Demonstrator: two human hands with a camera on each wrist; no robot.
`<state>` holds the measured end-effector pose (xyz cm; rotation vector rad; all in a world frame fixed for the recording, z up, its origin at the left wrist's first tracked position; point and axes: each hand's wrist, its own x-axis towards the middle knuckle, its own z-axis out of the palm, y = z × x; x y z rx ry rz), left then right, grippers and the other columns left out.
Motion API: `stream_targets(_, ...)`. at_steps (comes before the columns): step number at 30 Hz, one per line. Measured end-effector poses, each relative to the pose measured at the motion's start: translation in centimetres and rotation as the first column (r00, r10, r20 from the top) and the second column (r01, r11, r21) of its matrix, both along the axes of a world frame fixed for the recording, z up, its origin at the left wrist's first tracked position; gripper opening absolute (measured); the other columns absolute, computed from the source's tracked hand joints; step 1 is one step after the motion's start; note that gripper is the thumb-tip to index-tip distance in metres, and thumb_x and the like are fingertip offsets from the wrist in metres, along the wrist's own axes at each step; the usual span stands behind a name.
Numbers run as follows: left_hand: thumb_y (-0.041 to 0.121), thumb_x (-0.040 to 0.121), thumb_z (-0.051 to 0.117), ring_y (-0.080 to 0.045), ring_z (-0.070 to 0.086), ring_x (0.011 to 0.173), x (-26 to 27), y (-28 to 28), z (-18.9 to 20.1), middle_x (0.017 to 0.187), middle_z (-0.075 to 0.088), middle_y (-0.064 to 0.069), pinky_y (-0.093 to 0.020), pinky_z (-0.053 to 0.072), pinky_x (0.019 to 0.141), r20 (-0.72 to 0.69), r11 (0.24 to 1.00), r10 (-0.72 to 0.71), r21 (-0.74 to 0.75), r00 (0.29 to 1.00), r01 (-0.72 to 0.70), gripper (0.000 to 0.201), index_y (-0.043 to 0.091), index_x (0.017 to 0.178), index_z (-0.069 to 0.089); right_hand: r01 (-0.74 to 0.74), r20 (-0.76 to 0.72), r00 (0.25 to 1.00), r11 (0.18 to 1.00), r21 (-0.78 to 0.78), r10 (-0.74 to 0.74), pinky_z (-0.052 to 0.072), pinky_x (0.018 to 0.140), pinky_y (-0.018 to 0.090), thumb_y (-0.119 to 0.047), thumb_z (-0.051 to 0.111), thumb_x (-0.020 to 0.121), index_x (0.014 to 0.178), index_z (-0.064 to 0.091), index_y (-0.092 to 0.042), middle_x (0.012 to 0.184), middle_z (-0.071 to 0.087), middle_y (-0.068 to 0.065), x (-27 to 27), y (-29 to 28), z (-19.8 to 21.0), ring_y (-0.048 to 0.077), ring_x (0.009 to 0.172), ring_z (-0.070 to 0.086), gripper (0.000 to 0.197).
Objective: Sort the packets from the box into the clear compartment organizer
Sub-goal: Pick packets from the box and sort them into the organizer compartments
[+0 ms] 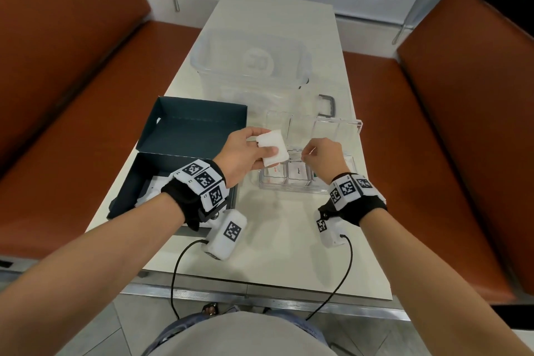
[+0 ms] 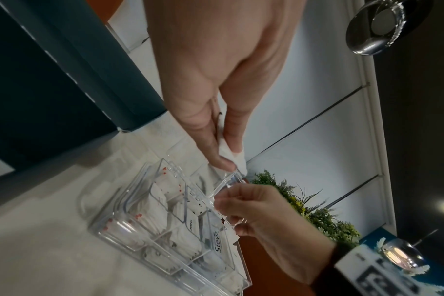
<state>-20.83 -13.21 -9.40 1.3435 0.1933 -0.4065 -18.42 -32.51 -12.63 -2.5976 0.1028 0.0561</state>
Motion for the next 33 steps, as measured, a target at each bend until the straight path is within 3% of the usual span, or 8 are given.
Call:
stream_targets(3,-0.008,0.081,0.071,-0.033,0.069,0.099,0.4,-0.5,-0.1,0.115,0.065,-0.025,-0.037,0.061,0.076,0.031,0.998,-0.038,0.046,0.999,0.036,0.041,0.004,0.118,0.056,0.008,0.083,0.996,0.986,0.168,-0.022,0.043,0.063,0.016,-0.015,0.064,0.087,0.09,0.071,-0.011,0.073,0.066,-0.002,-0.7,-1.2,2.3,0.007,0.065,0.058,0.009)
stream_targets(10,0.0,0.067,0.086,-0.016,0.067,0.089,0.6,-4.9,0.2,0.106,0.066,-0.011,-0.023,0.059,0.066,0.19,0.949,-0.23,0.26,0.955,0.177,0.055,0.014,0.113,0.059,-0.046,0.038,0.999,0.872,0.487,0.032,0.045,0.055,0.008,-0.029,0.063,0.091,0.103,0.07,-0.019,0.084,0.071,0.0,-2.8,-2.9,5.8,0.0,0.062,0.064,0.017)
stream_targets(14,-0.002,0.062,0.088,-0.024,0.067,0.101,0.5,-7.9,0.7,0.11,0.066,-0.011,-0.034,0.058,0.084,0.243,0.909,-0.357,0.314,0.902,0.275,0.069,0.01,0.122,0.057,-0.006,0.095,0.994,0.861,0.509,-0.05,0.049,0.059,0.012,-0.019,0.07,0.085,0.093,0.072,-0.014,0.081,0.072,0.004,-3.4,-5.0,5.7,0.006,0.065,0.063,0.01)
stream_targets(17,-0.003,0.065,0.085,-0.025,0.067,0.101,0.6,-9.8,0.8,0.115,0.062,-0.008,-0.035,0.059,0.083,0.226,0.897,-0.403,0.291,0.887,0.334,0.073,0.015,0.128,0.053,0.064,0.078,0.989,0.83,0.554,-0.128,0.048,0.056,0.013,-0.015,0.07,0.085,0.09,0.072,-0.012,0.08,0.071,0.005,-3.4,-7.4,5.6,0.005,0.063,0.062,0.006)
stream_targets(22,0.018,0.083,0.076,-0.018,0.07,0.092,1.4,-12.2,0.1,0.111,0.067,-0.009,-0.034,0.059,0.082,0.112,0.924,-0.341,0.222,0.933,0.311,0.046,0.015,0.123,0.054,0.245,-0.059,0.953,0.641,0.727,-0.296,0.053,0.065,0.025,-0.006,0.065,0.087,0.093,0.067,-0.005,0.083,0.07,0.01,-3.5,-10.8,5.2,0.016,0.07,0.067,0.006)
stream_targets(25,0.01,0.089,0.069,-0.024,0.07,0.086,1.7,-13.4,-0.5,0.108,0.068,-0.021,-0.036,0.06,0.08,0.093,0.962,-0.251,0.133,0.963,0.238,0.033,0.003,0.119,0.056,0.241,-0.159,0.969,0.574,0.783,-0.191,0.056,0.063,0.024,-0.002,0.064,0.087,0.096,0.062,-0.001,0.083,0.07,0.014,-4.0,-11.4,4.6,0.018,0.071,0.07,0.009)
stream_targets(29,0.006,0.09,0.067,-0.017,0.068,0.072,3.0,-13.7,-0.5,0.089,0.064,-0.013,-0.032,0.06,0.073,0.172,0.932,-0.313,0.246,0.934,0.267,0.024,0.007,0.112,0.059,0.198,-0.159,0.979,0.774,0.601,-0.127,0.052,0.068,0.025,-0.023,0.071,0.085,0.106,0.06,-0.018,0.091,0.072,0.002,-3.6,-11.8,4.0,0.01,0.077,0.068,0.025)
stream_targets(33,0.014,0.087,0.072,-0.005,0.062,0.059,4.1,-14.0,0.2,0.077,0.062,-0.006,-0.02,0.05,0.059,0.222,0.733,-0.578,0.564,0.785,0.381,0.032,0.014,0.117,0.061,0.069,-0.091,0.995,0.896,0.439,-0.032,0.051,0.072,0.024,-0.028,0.073,0.082,0.113,0.062,-0.026,0.085,0.073,-0.001,-2.7,-12.1,3.9,0.011,0.077,0.068,0.033)
